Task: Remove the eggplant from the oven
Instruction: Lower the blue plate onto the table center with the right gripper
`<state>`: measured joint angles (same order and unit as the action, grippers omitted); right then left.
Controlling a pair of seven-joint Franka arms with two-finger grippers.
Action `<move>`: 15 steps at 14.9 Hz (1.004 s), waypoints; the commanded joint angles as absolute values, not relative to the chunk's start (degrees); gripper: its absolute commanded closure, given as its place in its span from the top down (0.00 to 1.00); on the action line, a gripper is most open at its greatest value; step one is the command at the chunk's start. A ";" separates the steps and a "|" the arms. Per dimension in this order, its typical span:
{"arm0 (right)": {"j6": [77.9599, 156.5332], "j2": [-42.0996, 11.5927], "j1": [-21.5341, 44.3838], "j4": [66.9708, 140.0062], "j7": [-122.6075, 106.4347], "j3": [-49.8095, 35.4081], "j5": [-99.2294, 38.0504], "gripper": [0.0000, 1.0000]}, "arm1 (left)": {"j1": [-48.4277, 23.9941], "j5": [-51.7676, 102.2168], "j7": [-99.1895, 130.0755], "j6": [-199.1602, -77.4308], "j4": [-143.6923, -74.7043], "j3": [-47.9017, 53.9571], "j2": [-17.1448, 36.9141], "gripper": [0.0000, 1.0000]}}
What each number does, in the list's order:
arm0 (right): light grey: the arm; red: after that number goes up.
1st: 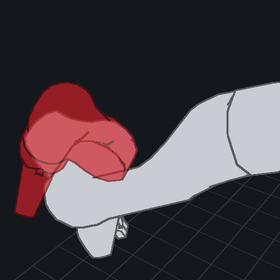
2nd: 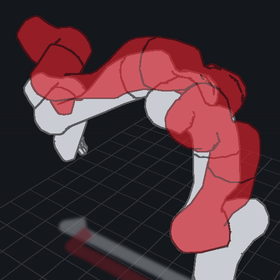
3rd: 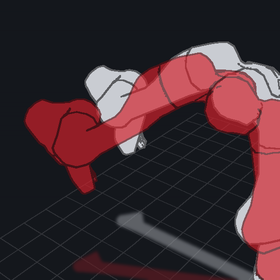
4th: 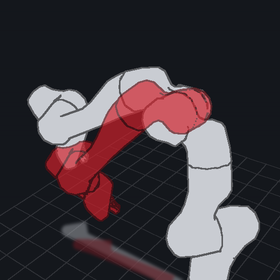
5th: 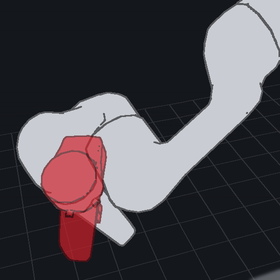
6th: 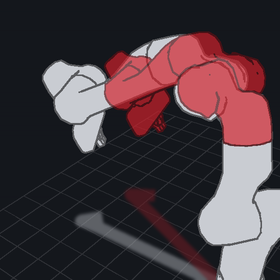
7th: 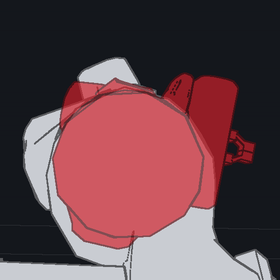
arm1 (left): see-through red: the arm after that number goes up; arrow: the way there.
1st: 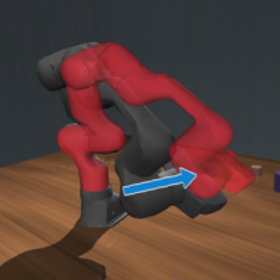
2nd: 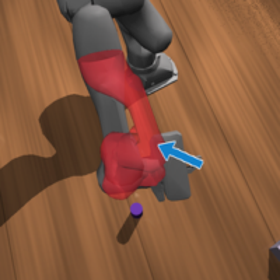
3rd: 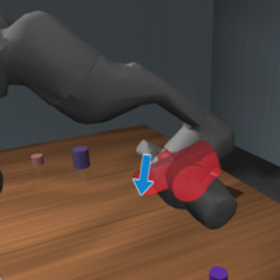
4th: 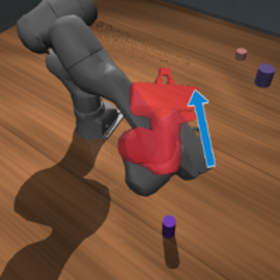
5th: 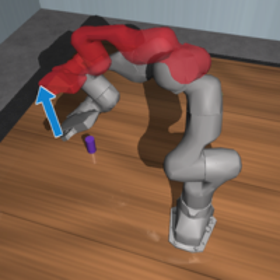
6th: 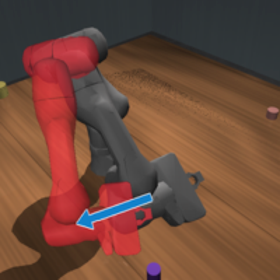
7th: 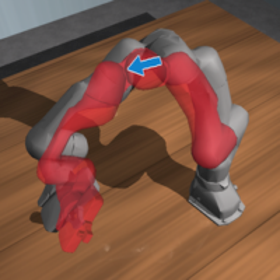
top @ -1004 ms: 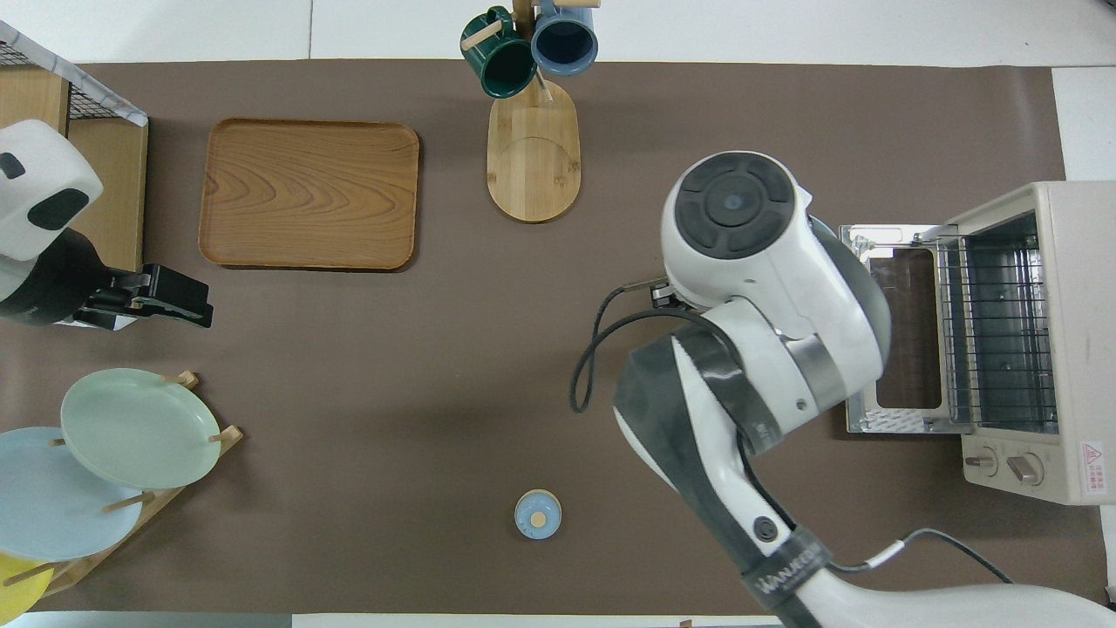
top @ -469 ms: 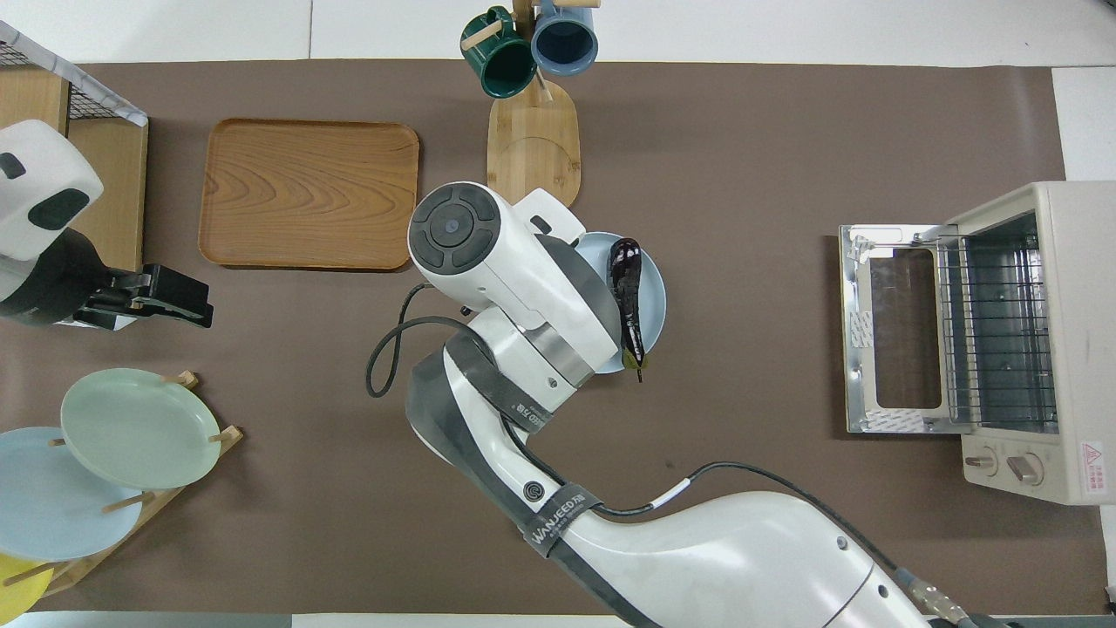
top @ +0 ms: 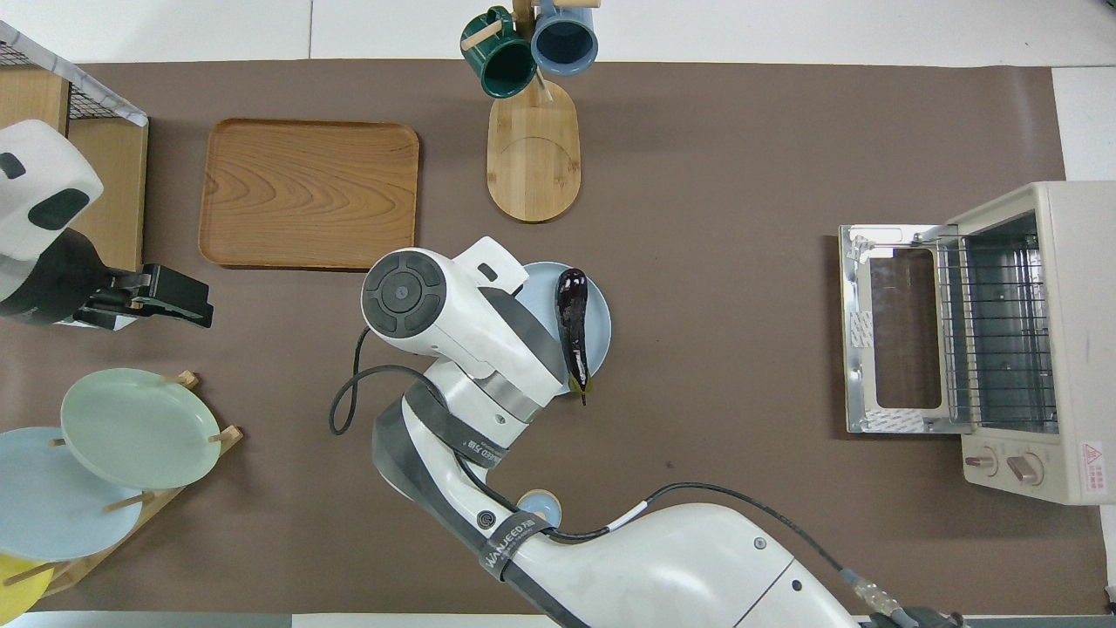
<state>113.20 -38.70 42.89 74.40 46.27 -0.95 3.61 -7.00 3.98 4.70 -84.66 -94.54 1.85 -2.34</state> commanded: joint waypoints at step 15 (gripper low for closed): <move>110.44 -16.97 18.39 109.03 27.08 -0.09 16.33 0.02 | -13.51 3.78 10.97 -96.13 -101.58 2.55 -2.99 1.00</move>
<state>102.24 -22.83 21.64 95.30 28.69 0.71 13.41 -8.94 4.03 7.26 -91.41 -97.44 2.67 -2.26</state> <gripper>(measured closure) 0.974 0.000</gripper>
